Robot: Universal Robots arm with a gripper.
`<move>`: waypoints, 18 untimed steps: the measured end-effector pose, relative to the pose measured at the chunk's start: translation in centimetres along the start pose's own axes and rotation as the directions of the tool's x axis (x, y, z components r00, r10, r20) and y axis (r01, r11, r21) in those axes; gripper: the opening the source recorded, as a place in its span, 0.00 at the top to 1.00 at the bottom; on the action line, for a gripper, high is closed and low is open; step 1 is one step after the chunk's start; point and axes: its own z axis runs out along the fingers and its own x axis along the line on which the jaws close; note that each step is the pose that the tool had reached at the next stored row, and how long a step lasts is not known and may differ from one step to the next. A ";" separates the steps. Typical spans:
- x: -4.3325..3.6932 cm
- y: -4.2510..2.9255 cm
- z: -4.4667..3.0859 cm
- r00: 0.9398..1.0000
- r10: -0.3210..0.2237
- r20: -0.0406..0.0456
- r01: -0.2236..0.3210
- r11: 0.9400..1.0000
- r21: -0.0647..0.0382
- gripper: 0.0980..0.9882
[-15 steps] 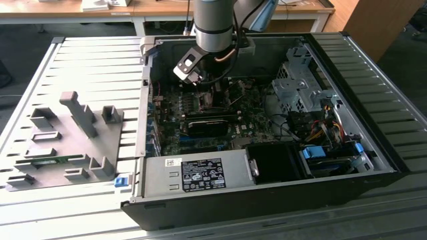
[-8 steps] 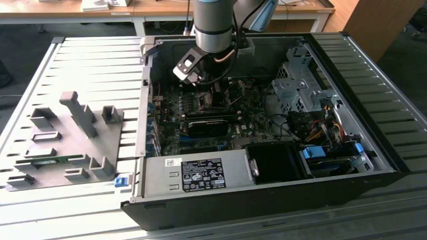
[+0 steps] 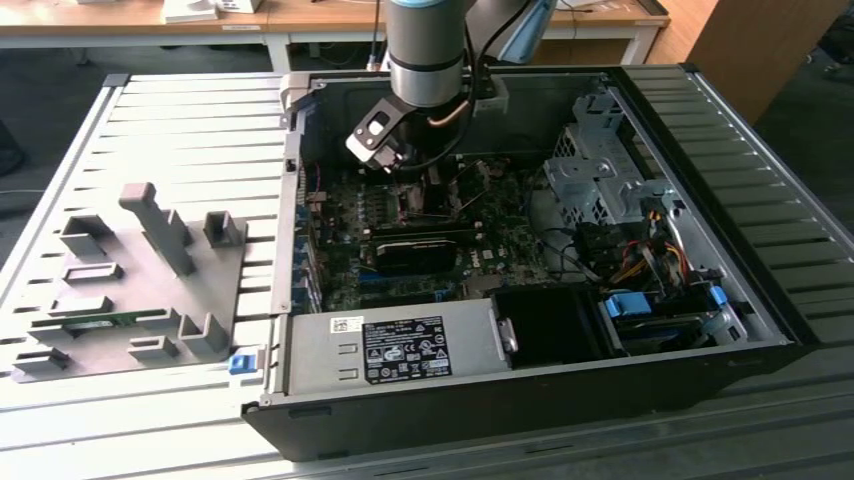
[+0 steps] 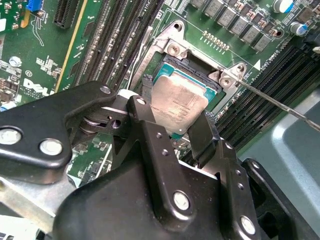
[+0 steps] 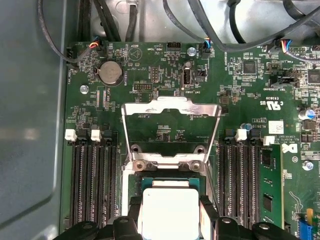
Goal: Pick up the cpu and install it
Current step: 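Place the cpu into insertion slot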
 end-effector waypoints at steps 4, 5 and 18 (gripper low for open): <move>0.16 -0.04 0.24 1.000 0.000 0.000 0.000 1.000 0.000 0.51; 0.17 -0.05 0.28 1.000 0.000 0.000 0.000 1.000 0.000 0.51; 0.18 -0.08 0.67 1.000 0.000 0.000 0.000 1.000 0.000 0.51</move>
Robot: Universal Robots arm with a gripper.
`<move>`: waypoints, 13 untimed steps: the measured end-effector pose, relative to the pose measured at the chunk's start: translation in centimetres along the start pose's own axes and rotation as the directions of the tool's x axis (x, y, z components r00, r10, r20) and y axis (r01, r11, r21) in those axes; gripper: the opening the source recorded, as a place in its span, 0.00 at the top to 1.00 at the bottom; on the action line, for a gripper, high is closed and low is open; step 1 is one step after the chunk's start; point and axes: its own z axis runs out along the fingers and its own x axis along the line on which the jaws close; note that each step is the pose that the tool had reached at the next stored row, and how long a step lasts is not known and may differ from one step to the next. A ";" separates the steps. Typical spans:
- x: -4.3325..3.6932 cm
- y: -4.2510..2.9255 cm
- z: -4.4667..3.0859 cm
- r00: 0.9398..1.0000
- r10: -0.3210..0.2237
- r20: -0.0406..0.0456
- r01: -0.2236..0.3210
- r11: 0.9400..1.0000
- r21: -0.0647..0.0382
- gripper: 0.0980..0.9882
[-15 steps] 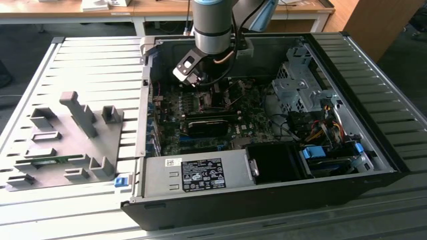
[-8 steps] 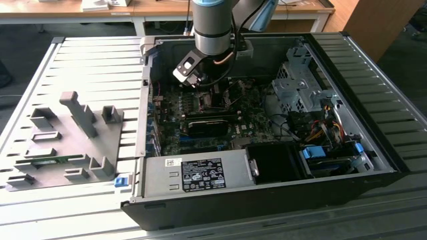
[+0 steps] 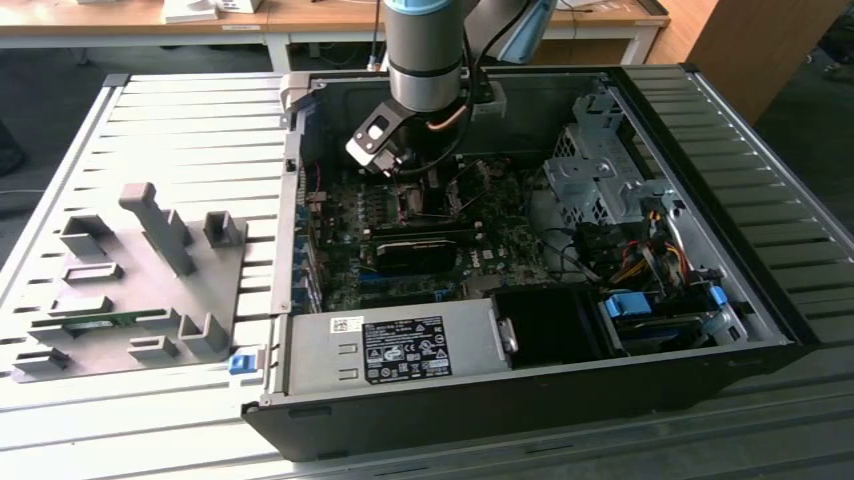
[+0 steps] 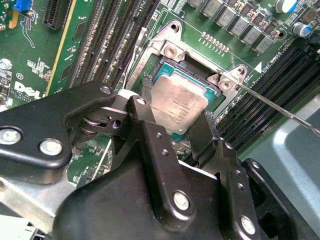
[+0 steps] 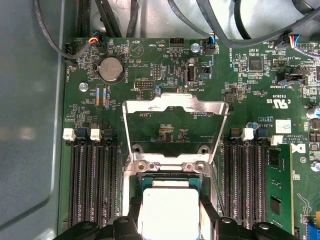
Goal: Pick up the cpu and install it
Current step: 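Place the cpu into insertion slot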
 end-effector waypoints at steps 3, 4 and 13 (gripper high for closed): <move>0.00 0.00 0.01 1.000 0.000 0.000 0.000 1.000 0.000 0.51; 0.00 0.00 0.01 1.000 0.000 0.000 0.000 1.000 0.000 0.51; 0.00 0.03 0.07 1.000 0.000 0.000 0.000 1.000 0.000 0.42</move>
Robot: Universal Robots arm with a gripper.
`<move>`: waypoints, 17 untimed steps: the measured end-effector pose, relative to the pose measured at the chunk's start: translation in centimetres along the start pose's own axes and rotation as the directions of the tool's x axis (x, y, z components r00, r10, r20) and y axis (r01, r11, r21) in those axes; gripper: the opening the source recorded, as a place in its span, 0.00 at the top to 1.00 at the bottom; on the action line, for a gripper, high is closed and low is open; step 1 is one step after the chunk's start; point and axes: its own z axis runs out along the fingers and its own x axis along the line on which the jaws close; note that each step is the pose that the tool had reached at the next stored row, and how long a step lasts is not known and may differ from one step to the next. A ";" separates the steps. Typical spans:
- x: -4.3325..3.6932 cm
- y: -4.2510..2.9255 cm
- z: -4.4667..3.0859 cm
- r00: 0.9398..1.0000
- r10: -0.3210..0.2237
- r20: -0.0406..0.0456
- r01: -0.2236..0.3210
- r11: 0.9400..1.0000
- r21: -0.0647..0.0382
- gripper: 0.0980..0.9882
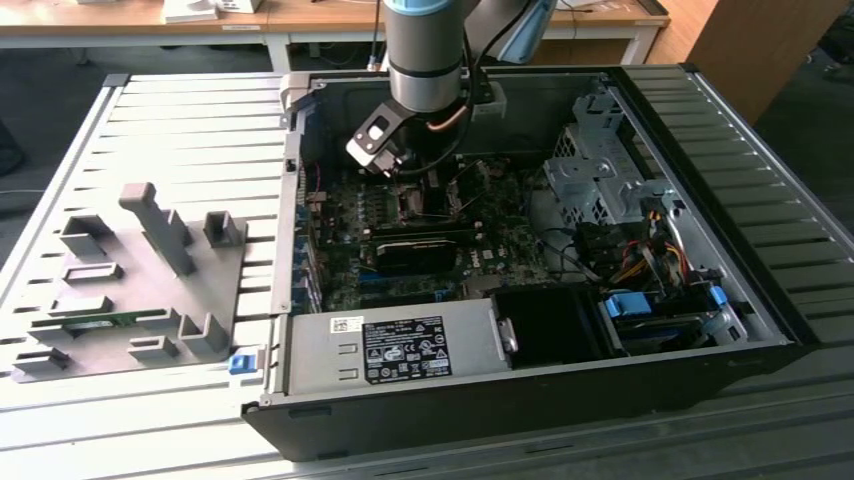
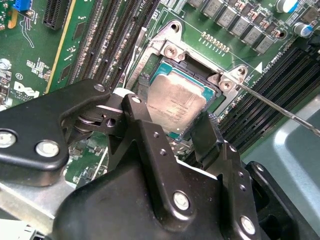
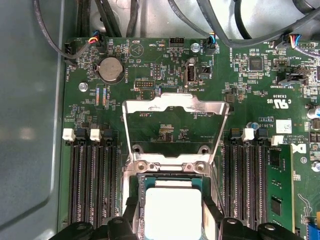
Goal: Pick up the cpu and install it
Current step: 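Place the cpu into insertion slot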
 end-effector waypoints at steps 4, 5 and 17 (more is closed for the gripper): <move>0.01 0.06 0.09 1.000 0.000 0.000 0.000 1.000 0.000 0.42; 0.02 0.08 0.12 1.000 0.000 0.000 0.000 1.000 0.000 0.42; 0.15 0.19 0.31 1.000 0.000 -0.001 0.000 1.000 0.000 0.42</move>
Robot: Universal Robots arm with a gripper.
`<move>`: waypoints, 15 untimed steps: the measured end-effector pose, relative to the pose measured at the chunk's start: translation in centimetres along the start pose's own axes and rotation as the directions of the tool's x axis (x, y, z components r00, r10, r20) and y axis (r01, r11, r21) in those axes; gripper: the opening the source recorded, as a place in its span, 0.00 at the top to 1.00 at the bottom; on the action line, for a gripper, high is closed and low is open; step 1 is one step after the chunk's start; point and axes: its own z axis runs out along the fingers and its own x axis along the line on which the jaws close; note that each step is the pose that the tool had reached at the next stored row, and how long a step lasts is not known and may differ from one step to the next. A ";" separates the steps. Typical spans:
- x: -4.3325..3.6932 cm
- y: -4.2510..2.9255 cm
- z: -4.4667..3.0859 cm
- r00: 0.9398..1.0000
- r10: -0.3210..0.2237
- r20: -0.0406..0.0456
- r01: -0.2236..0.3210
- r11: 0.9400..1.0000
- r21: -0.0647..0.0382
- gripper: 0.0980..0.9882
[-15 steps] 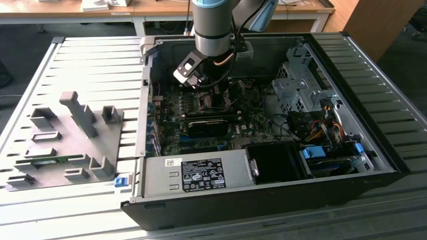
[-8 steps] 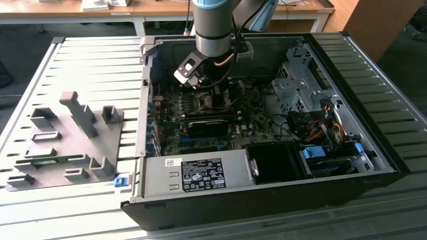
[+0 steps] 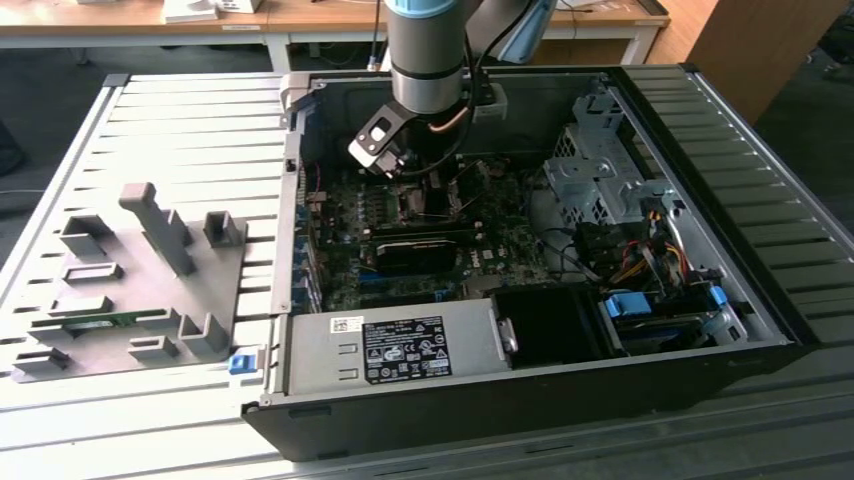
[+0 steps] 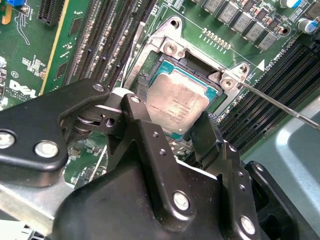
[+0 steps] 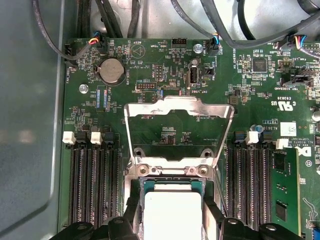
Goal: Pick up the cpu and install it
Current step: 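Place the cpu into insertion slot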
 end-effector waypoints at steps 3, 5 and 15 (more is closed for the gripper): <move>0.01 0.00 0.00 1.000 0.000 0.000 0.000 1.000 0.000 0.42; 0.01 0.01 -0.13 1.000 0.000 0.000 0.000 1.000 0.000 0.42; 0.02 0.11 -1.45 1.000 0.000 0.000 0.000 1.000 0.004 0.58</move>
